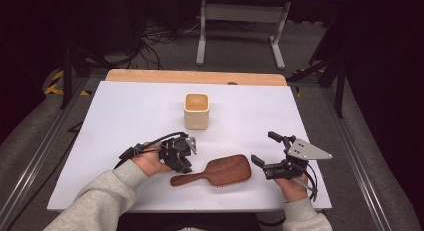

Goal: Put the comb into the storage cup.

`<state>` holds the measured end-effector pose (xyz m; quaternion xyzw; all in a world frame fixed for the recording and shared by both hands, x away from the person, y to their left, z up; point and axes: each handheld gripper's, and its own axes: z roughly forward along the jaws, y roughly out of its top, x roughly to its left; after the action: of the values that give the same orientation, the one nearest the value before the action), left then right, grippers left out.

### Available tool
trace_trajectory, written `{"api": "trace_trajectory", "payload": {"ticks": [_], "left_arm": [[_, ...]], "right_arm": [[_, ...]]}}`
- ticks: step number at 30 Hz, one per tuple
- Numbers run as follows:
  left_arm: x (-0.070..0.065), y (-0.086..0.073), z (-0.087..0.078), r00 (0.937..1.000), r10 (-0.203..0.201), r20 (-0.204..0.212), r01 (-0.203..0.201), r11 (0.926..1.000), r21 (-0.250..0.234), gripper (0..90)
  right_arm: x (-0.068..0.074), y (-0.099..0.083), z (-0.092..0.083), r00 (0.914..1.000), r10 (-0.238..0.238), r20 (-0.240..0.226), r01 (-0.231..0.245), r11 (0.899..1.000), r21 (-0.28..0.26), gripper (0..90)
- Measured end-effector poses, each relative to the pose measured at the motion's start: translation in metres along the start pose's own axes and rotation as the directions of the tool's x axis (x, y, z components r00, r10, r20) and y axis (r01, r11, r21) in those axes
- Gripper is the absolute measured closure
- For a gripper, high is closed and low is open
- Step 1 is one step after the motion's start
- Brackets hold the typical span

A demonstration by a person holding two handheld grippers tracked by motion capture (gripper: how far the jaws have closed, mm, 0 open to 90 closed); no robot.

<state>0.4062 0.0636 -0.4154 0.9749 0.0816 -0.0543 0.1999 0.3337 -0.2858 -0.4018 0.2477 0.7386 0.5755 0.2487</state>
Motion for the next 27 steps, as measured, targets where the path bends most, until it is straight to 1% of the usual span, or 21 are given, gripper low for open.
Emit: {"api": "trace_trajectory", "payload": {"ticks": [2,3,4,5,6,8,9,11,12,13,15,19,21,22,23,25,26,27], "left_arm": [[0.000,-0.002,-0.006,0.9996,-0.028,-0.004,0.028,0.9988,-0.039,53.5],[0.000,-0.002,-0.009,0.9990,-0.045,0.002,0.045,0.9970,-0.063,45.6],[-0.001,-0.002,-0.010,0.9985,-0.054,0.005,0.054,0.9957,-0.075,37.8],[-0.003,-0.002,-0.011,0.9977,-0.067,0.012,0.068,0.9935,-0.092,32.7],[-0.006,-0.002,-0.012,0.9978,-0.065,0.008,0.066,0.9932,-0.096,27.1],[-0.011,0.000,-0.010,0.9979,-0.065,-0.002,0.065,0.9926,-0.102,18.5],[-0.013,0.001,-0.008,0.9972,-0.073,-0.012,0.071,0.9912,-0.111,14.1],[-0.017,0.002,-0.004,0.9969,-0.076,-0.018,0.074,0.9904,-0.117,8.2],[-0.019,0.004,-0.002,0.9961,-0.082,-0.033,0.077,0.9890,-0.126,4.3],[-0.020,0.004,-0.001,0.9957,-0.085,-0.035,0.080,0.9884,-0.129,1.1],[-0.023,0.006,0.003,0.9954,-0.085,-0.043,0.079,0.9881,-0.132,0.2],[-0.027,0.009,0.010,0.9963,-0.079,-0.034,0.074,0.9886,-0.131,0.1],[-0.028,0.009,0.013,0.9962,-0.075,-0.043,0.069,0.9889,-0.131,0.0],[-0.029,0.010,0.015,0.9964,-0.075,-0.038,0.070,0.9885,-0.134,0.1],[-0.030,0.010,0.017,0.9965,-0.074,-0.039,0.068,0.9896,-0.126,0.1],[-0.032,0.012,0.021,0.9963,-0.067,-0.054,0.060,0.9909,-0.121,0.4],[-0.033,0.012,0.022,0.9969,-0.065,-0.044,0.059,0.9914,-0.117,0.4],[-0.034,0.013,0.024,0.9971,-0.064,-0.042,0.059,0.9914,-0.117,0.4]], "right_arm": [[0.000,0.000,0.000,1.0000,0.000,0.000,0.000,1.000,0.000,4.2],[0.000,0.000,0.000,1.0000,0.000,0.000,0.000,1.000,0.000,4.2],[0.000,0.000,0.000,1.0000,0.000,-0.001,0.000,1.000,0.000,4.2],[0.000,0.000,0.000,1.0000,0.002,-0.001,-0.002,1.000,0.001,4.2],[0.000,0.000,0.000,1.0000,0.001,-0.001,-0.001,1.000,0.000,4.2],[0.000,0.000,0.000,1.0000,-0.001,-0.002,0.001,1.000,0.001,4.2],[0.000,0.000,0.000,1.0000,-0.002,-0.001,0.002,1.000,0.002,4.2],[0.001,0.000,0.000,1.0000,0.000,-0.001,0.000,1.000,0.001,4.2],[0.001,0.000,0.000,1.0000,-0.002,-0.001,0.002,1.000,0.001,4.2],[0.001,0.000,0.000,1.0000,-0.003,-0.001,0.003,1.000,0.000,4.2],[0.001,0.000,0.000,1.0000,-0.002,-0.001,0.002,1.000,0.000,4.2],[0.001,0.000,0.000,1.0000,-0.003,-0.003,0.003,1.000,-0.002,4.2],[0.000,0.000,0.000,1.0000,-0.003,-0.003,0.003,1.000,-0.002,4.2],[0.000,0.000,0.000,1.0000,-0.003,-0.003,0.003,1.000,-0.002,4.2],[0.001,0.000,0.000,1.0000,-0.003,-0.003,0.003,1.000,-0.003,4.2],[0.001,0.000,0.000,1.0000,-0.003,-0.004,0.003,1.000,-0.002,4.2],[0.001,0.000,0.000,1.0000,-0.004,-0.004,0.004,1.000,0.000,4.2],[0.001,0.000,0.000,1.0000,-0.004,-0.004,0.004,1.000,-0.002,4.2]]}}
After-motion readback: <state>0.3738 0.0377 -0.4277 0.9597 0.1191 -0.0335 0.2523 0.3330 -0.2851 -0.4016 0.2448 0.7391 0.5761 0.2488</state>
